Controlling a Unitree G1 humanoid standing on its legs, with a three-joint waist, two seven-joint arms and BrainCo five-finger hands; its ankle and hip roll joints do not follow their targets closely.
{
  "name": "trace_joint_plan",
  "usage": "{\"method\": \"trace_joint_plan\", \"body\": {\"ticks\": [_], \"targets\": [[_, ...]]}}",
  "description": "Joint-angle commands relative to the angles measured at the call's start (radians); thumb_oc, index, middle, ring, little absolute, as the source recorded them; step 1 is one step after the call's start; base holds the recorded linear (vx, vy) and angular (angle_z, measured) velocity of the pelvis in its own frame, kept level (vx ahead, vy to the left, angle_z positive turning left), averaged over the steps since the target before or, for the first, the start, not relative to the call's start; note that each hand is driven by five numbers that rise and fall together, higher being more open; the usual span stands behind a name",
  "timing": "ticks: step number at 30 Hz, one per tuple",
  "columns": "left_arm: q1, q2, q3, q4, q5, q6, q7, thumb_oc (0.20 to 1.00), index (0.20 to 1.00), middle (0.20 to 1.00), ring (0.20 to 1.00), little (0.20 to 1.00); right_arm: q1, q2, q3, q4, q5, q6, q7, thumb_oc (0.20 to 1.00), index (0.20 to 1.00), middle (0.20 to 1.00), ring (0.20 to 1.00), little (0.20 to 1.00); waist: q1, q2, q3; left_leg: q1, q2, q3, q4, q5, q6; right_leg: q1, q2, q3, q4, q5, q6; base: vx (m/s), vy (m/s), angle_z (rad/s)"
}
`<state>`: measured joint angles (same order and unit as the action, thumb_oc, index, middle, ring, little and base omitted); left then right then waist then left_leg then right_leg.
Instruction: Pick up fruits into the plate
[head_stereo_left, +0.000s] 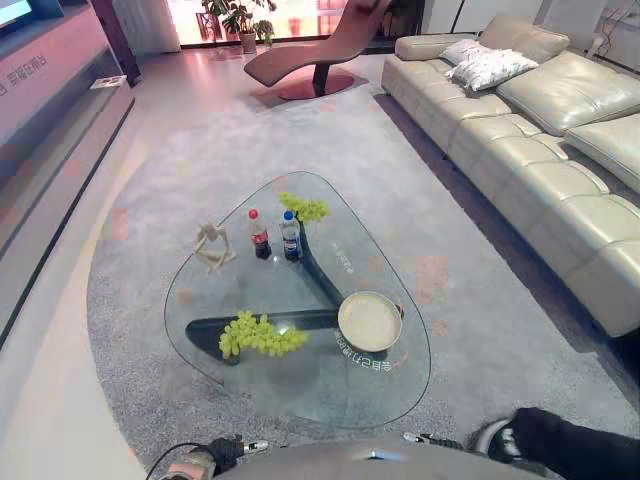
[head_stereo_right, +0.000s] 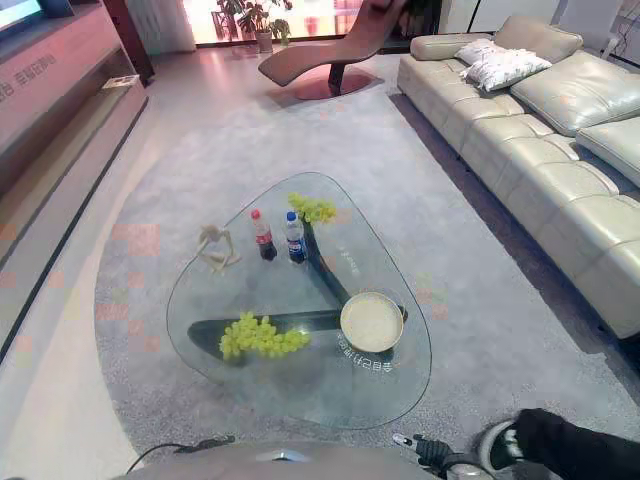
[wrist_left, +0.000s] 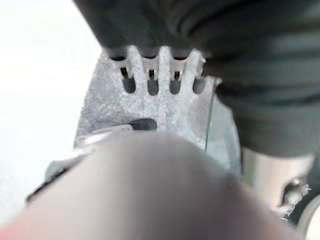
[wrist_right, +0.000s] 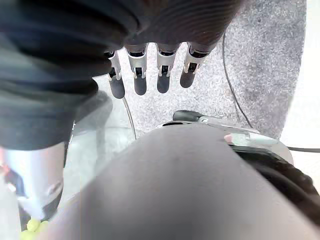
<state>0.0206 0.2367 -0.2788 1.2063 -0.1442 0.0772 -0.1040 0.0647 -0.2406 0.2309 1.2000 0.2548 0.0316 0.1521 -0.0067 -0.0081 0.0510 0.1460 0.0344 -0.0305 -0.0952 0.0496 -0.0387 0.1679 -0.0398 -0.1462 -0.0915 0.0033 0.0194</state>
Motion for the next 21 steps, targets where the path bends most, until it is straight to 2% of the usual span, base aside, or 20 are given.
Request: {"method": "trace_joint_plan", "body": {"ticks": [1, 2, 3, 7, 13, 21], "targets": [[-0.077, -0.024, -0.015, 0.063, 0.034, -0.057, 0.014, 1.0, 1.0, 1.0, 1.0, 1.0, -0.086, 0.029, -0.015, 0.044, 0.016, -0.013, 0.009, 1.0, 1.0, 1.0, 1.0, 1.0, 0.021, -0.017, 0.063, 0.06, -0.029, 0.041, 0.01, -0.165, 0.04, -0.02, -0.082, 0.048, 0.057, -0.033, 0.093, 0.0, -0.004, -0.81], [-0.075, -0.024, -0.012, 0.057, -0.004, -0.085, 0.008, 1.0, 1.0, 1.0, 1.0, 1.0, -0.085, 0.028, -0.014, 0.041, 0.015, -0.013, 0.011, 1.0, 1.0, 1.0, 1.0, 1.0, 0.02, -0.018, 0.064, 0.058, -0.028, 0.041, 0.01, -0.164, 0.039, -0.021, -0.081, 0.051, 0.057, -0.033, 0.094, 0.0, 0.0, 0.0], [-0.073, -0.025, -0.009, 0.056, -0.004, -0.084, 0.014, 1.0, 1.0, 1.0, 1.0, 1.0, -0.085, 0.027, -0.016, 0.041, 0.013, -0.013, 0.013, 1.0, 1.0, 1.0, 1.0, 1.0, 0.021, -0.019, 0.065, 0.059, -0.028, 0.041, 0.01, -0.165, 0.038, -0.021, -0.081, 0.051, 0.057, -0.033, 0.094, 0.0, 0.0, 0.0], [-0.075, -0.017, 0.005, 0.063, 0.019, -0.03, 0.056, 1.0, 1.0, 1.0, 1.0, 1.0, -0.084, 0.023, -0.017, 0.049, 0.013, -0.021, 0.023, 1.0, 1.0, 1.0, 1.0, 1.0, 0.023, -0.022, 0.069, 0.055, -0.026, 0.043, 0.011, -0.164, 0.037, -0.024, -0.081, 0.05, 0.056, -0.031, 0.096, 0.0, 0.0, 0.0], [-0.079, -0.013, 0.008, 0.082, 0.069, -0.021, 0.116, 1.0, 1.0, 1.0, 1.0, 1.0, -0.091, 0.019, -0.012, 0.057, 0.022, -0.016, 0.022, 1.0, 1.0, 1.0, 1.0, 1.0, 0.024, -0.024, 0.078, 0.052, -0.024, 0.043, 0.013, -0.163, 0.036, -0.027, -0.079, 0.054, 0.055, -0.03, 0.093, 0.03, -0.006, 0.0], [-0.121, 0.007, -0.036, 0.043, 0.108, -0.076, 0.159, 1.0, 1.0, 1.0, 1.0, 1.0, -0.117, -0.006, 0.012, 0.036, 0.041, 0.0, 0.024, 1.0, 1.0, 1.0, 1.0, 1.0, 0.011, -0.021, 0.115, 0.032, -0.016, 0.052, 0.024, -0.161, 0.034, -0.059, -0.068, 0.082, 0.066, -0.03, 0.091, 0.01, -0.006, -0.02]]}}
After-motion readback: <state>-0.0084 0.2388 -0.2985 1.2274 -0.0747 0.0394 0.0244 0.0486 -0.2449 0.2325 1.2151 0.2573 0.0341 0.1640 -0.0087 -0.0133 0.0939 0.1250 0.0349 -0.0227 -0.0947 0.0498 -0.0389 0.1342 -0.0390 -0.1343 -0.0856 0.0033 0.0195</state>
